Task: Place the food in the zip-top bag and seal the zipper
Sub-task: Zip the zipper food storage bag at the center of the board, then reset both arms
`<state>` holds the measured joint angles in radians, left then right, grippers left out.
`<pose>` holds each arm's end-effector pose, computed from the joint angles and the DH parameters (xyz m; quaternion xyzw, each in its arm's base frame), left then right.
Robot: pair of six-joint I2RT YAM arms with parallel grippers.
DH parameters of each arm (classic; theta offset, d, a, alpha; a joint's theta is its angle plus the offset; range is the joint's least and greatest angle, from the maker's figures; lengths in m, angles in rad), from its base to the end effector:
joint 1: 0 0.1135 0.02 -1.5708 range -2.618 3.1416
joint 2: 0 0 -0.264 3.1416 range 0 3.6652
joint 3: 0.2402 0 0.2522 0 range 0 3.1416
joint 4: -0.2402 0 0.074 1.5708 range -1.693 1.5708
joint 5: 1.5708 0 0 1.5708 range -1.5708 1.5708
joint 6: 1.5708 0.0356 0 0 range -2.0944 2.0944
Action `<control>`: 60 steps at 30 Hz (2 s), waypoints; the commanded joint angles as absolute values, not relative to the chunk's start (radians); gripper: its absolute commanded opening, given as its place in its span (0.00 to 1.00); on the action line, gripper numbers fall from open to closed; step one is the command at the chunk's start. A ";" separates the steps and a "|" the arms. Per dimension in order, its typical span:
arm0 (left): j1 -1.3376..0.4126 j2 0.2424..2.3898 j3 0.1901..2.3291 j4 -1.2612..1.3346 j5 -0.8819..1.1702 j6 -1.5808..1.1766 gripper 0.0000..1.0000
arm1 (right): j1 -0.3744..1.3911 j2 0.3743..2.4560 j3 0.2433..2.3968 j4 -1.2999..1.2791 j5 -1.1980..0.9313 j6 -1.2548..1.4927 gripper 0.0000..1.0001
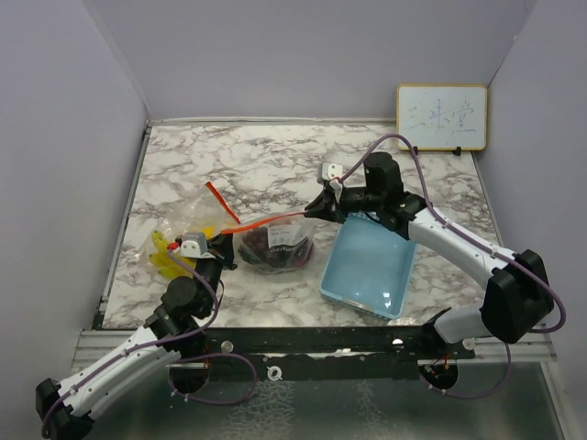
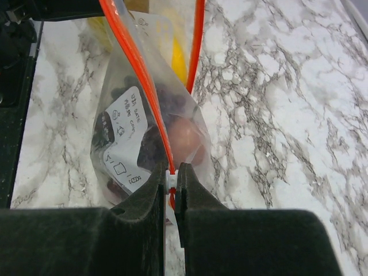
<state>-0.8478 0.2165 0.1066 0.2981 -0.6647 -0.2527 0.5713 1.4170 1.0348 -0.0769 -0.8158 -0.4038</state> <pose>0.0909 -0.0698 0.2221 -0.0636 0.6499 -0.2035 0.7295 0.2530 0.1934 0.2951 -0.5502 0.5909 0.3763 0.4545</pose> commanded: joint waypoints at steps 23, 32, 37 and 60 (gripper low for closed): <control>-0.833 0.421 0.419 0.154 -0.704 -0.349 0.98 | 0.523 1.374 1.123 -0.068 -0.329 0.079 1.00; -0.833 0.528 0.726 -0.064 -0.474 -0.322 0.99 | 0.523 1.231 0.995 0.027 -0.138 0.257 1.00; -0.832 0.539 0.709 -0.031 -0.448 -0.297 0.99 | 0.523 1.223 1.023 -0.059 -0.071 0.261 1.00; -0.833 0.635 0.736 -0.054 -0.366 -0.267 0.99 | 0.523 1.192 0.997 -0.173 0.018 0.200 0.99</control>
<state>-0.8352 0.6357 0.7147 -0.0620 -0.4084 -0.2886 0.5240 1.2098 1.0100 -0.1669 -0.0086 0.2321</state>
